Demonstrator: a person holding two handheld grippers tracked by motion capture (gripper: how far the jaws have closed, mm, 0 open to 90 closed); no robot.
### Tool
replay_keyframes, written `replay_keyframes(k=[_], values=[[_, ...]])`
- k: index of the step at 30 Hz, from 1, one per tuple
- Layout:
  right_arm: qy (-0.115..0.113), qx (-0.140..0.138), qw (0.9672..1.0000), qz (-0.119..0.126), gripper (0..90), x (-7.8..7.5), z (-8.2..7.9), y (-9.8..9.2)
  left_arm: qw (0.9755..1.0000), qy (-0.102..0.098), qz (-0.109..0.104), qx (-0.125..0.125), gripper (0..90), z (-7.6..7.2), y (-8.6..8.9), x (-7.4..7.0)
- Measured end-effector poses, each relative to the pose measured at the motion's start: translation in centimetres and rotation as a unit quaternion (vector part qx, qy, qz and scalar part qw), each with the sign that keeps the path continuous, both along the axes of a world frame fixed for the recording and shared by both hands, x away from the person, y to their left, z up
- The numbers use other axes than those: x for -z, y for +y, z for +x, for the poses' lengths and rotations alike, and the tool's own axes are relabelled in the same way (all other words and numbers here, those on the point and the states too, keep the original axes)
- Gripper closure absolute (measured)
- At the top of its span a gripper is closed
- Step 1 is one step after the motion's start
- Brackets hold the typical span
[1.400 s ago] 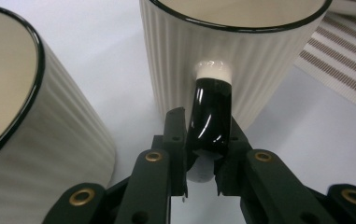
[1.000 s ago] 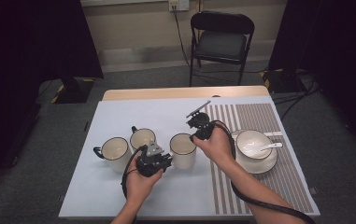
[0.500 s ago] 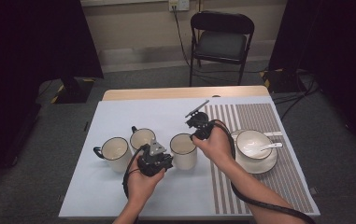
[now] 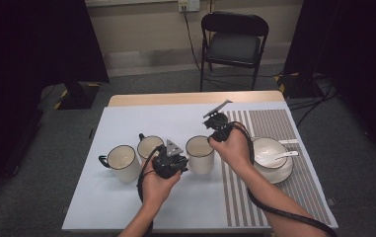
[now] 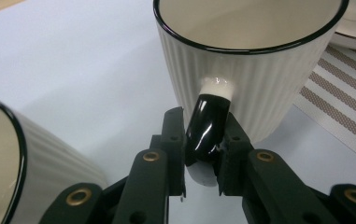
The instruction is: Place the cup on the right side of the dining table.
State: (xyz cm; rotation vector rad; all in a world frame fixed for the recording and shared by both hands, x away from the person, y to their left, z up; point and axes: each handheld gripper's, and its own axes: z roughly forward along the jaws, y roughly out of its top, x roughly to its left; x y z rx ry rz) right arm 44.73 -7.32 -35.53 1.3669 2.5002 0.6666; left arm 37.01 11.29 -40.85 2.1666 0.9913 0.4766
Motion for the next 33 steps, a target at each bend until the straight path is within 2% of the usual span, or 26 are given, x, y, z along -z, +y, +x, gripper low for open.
replay_keyframes(k=[14,33], values=[[0.005,0.032,0.9994,0.006,86.4,-0.7,1.2,-1.0,0.9999,-0.004,0.012,-0.003,76.3,1.6,-0.9,-0.8],[-0.002,0.054,0.9985,0.002,86.6,-1.6,2.8,-1.3,0.9999,-0.007,0.010,-0.010,76.3,3.6,-1.7,-1.6]])
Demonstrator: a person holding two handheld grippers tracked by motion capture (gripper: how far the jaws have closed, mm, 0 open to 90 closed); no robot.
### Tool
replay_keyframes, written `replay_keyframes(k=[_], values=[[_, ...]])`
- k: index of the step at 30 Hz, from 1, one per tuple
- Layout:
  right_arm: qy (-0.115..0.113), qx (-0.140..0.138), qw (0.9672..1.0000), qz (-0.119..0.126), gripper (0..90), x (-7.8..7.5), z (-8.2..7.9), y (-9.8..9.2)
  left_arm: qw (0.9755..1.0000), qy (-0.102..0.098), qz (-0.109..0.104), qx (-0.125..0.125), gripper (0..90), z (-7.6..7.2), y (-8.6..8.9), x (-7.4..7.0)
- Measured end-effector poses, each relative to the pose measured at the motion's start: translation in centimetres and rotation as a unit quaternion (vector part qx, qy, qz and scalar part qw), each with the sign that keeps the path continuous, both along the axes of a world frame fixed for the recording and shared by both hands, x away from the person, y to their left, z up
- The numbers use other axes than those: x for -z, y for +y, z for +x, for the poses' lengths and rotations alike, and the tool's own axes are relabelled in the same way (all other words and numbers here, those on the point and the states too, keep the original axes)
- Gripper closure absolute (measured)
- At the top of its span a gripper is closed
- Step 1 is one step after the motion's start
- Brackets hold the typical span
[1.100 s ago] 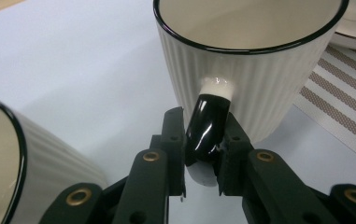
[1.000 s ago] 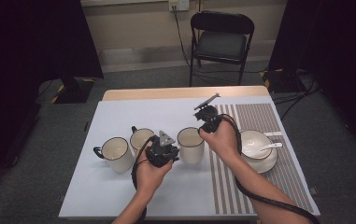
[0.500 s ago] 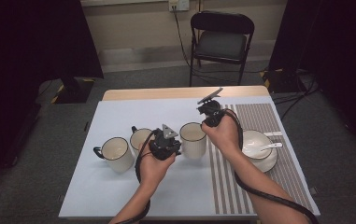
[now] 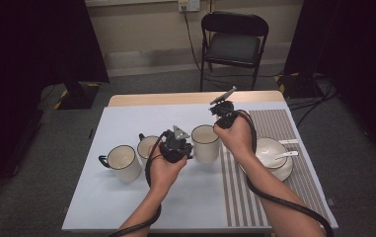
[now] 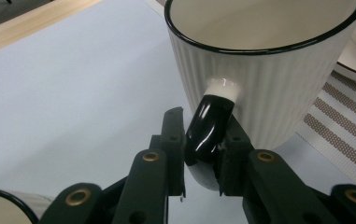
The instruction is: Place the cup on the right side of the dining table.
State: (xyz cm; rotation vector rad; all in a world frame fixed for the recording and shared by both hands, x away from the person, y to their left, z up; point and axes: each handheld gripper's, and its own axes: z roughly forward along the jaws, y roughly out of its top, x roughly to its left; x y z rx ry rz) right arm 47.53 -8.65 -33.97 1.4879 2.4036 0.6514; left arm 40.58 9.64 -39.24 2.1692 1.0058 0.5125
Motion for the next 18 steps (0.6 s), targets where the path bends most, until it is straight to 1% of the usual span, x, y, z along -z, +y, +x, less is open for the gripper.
replay_keyframes(k=[1,4,10,16,18], values=[[0.001,0.001,1.0000,0.001,86.7,0.0,0.1,0.0,1.0000,-0.003,0.002,0.001,76.2,0.1,0.0,-0.1],[0.002,0.003,1.0000,0.002,86.7,-0.2,0.3,-0.1,1.0000,-0.002,0.000,0.001,76.2,0.3,-0.1,-0.2],[-0.004,0.006,1.0000,-0.002,86.6,-0.6,0.7,-0.2,1.0000,-0.004,0.001,-0.002,76.2,0.7,-0.3,-0.5],[-0.002,0.011,0.9999,0.008,86.7,-0.4,1.0,-0.5,0.9999,-0.008,0.010,-0.001,76.2,1.1,-0.5,-0.6],[0.000,0.012,0.9999,0.009,86.6,-0.3,1.1,-0.5,1.0000,-0.006,0.008,-0.003,76.1,1.2,-0.5,-0.6]])
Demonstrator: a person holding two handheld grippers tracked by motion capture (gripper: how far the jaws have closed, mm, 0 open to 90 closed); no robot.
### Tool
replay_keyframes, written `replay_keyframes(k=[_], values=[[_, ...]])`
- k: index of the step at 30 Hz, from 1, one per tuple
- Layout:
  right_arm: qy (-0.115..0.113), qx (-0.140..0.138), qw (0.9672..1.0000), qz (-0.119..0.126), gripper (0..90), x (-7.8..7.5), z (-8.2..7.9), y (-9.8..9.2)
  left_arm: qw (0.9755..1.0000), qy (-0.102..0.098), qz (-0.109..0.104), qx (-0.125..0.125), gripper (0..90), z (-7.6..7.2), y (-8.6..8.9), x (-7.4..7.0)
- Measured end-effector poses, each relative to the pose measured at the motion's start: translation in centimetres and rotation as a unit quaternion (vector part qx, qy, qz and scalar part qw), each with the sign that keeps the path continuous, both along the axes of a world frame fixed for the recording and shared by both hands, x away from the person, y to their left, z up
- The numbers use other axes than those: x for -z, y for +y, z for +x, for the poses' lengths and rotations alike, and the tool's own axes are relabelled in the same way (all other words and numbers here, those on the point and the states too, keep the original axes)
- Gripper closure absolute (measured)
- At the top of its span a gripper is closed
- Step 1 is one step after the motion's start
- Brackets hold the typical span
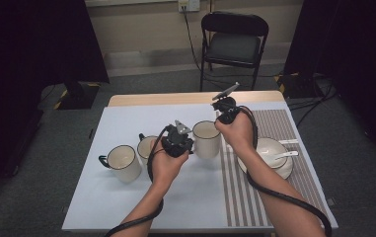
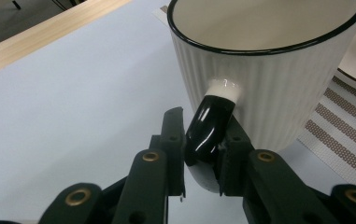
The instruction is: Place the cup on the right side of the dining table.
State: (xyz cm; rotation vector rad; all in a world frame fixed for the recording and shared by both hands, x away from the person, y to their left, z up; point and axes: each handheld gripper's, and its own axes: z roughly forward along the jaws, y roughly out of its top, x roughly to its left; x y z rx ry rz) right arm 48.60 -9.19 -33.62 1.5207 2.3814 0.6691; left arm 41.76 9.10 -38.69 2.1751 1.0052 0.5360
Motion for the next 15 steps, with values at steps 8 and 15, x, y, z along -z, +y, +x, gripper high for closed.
replay_keyframes(k=[8,15], values=[[0.001,0.005,1.0000,-0.003,86.7,0.24,0.31,-0.39,1.0000,0.001,-0.002,0.001,76.2,0.45,-0.48,0.28],[-0.002,0.010,1.0000,-0.001,86.8,0.01,0.68,-0.84,1.0000,-0.001,0.002,0.000,76.1,0.98,-0.92,0.01]])
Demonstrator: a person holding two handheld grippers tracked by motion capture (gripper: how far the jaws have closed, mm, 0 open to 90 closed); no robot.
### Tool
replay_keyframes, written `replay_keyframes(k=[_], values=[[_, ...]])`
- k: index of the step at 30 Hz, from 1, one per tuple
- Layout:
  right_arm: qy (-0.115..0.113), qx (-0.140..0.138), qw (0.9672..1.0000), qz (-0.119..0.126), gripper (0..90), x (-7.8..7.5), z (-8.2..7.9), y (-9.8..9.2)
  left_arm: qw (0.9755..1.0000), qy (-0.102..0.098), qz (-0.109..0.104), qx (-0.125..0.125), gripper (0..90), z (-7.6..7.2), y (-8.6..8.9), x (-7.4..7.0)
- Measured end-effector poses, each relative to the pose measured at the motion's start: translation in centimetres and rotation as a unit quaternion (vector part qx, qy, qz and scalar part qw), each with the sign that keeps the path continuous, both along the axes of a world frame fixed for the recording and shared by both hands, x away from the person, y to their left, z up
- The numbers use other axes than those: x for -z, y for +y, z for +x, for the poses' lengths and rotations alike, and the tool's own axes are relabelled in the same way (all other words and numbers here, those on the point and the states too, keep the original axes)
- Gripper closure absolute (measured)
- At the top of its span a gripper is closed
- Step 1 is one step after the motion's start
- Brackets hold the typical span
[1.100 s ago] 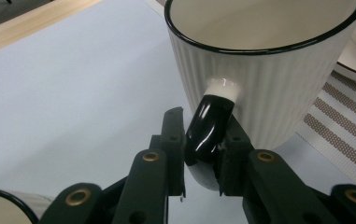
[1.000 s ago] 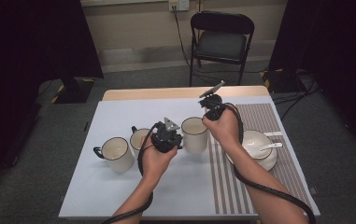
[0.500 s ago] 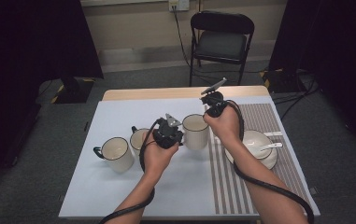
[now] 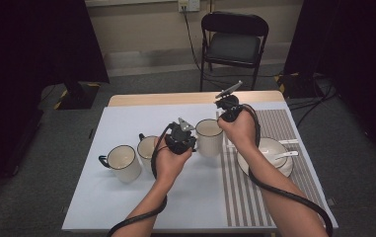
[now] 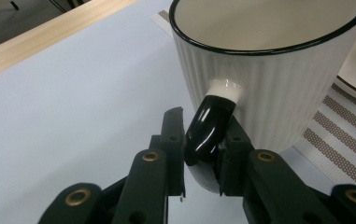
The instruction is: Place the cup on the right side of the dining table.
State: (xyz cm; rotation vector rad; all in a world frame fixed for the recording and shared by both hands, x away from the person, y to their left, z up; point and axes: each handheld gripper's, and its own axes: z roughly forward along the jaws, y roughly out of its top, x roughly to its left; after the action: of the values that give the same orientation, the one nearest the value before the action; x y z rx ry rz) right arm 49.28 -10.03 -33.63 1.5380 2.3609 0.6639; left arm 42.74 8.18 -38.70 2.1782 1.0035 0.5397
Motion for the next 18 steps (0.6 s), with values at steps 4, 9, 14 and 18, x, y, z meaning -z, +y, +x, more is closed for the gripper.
replay_keyframes(k=[4,9,14,18], values=[[-0.001,0.004,1.0000,0.001,86.7,0.0,0.2,-0.3,1.0000,-0.001,-0.001,0.001,76.1,0.3,-0.3,-0.1],[0.000,0.008,1.0000,0.005,86.7,0.0,0.5,-0.6,1.0000,-0.003,0.001,0.001,76.1,0.6,-0.5,-0.1],[-0.002,0.011,0.9999,0.006,86.7,0.0,0.7,-0.7,1.0000,-0.003,0.004,0.002,76.1,0.9,-0.5,-0.2],[-0.003,0.014,0.9999,0.008,86.7,0.0,0.9,-0.7,1.0000,-0.004,0.004,0.002,76.1,1.1,-0.6,-0.3]])
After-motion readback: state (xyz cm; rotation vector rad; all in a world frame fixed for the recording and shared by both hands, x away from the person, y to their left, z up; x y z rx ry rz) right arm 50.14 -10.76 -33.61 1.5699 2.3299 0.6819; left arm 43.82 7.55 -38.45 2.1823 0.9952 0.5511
